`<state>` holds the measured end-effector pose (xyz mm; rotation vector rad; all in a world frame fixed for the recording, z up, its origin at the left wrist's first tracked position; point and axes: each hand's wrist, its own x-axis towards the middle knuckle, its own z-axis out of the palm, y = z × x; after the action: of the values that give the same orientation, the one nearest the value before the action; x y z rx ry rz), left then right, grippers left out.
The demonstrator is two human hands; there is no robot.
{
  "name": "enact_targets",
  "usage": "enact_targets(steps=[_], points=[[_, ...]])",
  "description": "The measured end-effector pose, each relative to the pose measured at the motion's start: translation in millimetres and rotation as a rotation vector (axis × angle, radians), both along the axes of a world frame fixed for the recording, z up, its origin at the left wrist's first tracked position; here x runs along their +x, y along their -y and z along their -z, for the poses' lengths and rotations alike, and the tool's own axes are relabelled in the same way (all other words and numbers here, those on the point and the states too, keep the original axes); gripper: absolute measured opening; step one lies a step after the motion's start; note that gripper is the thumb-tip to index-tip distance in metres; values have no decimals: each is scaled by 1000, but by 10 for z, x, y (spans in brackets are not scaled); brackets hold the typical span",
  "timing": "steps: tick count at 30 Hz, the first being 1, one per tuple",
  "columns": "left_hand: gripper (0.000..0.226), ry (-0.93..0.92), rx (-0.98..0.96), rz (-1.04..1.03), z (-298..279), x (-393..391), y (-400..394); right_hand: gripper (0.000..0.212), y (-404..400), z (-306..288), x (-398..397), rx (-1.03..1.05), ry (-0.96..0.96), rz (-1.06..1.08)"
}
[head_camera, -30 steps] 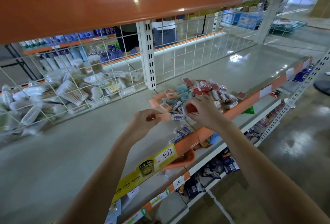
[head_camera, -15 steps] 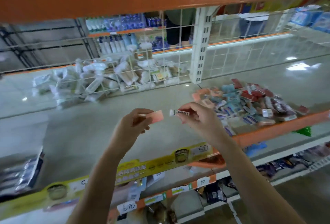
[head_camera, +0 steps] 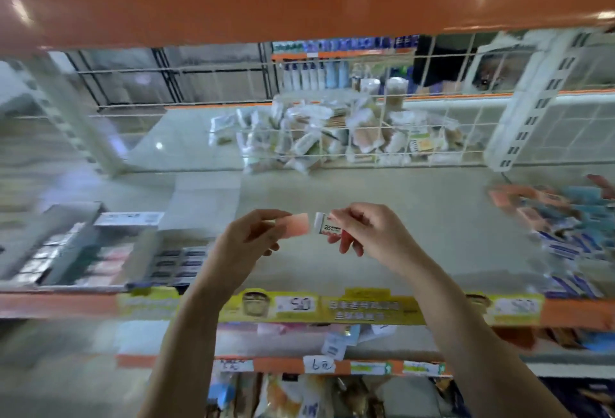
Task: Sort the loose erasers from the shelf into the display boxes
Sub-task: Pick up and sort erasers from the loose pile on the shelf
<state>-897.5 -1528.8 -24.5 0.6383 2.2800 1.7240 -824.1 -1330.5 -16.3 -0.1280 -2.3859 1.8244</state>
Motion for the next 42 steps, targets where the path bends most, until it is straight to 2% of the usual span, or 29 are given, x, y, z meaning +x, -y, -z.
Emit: enact_targets(steps=[5,12,19,24,31,39,42], points=[[20,-35,-44,-26,-86,-326,683,15,609,-54,-419,22,19,-96],[19,-111,-102,-124,-147,-784,1685,18,1496,-178,-1053,96,16,-239],[17,-103,-73,-191,-119,-1143,2480,15,2240,-246,-1602,141,52,-349],[14,-89,-91,-266,-124,-1341,2936,21,2670,-257,-1990,196,122,-409],[16,-26,-145,-367,-102,-1657,3400,17,3246,-162,-2627,418,122,-453],[11,-14,-153,-383,-46,-1897,3657,18,3708,46,-3034,523,143,-478],[10,-21,-136,-366,-17,-1961,3683,18,3798,134,-3113,650,92,-465]])
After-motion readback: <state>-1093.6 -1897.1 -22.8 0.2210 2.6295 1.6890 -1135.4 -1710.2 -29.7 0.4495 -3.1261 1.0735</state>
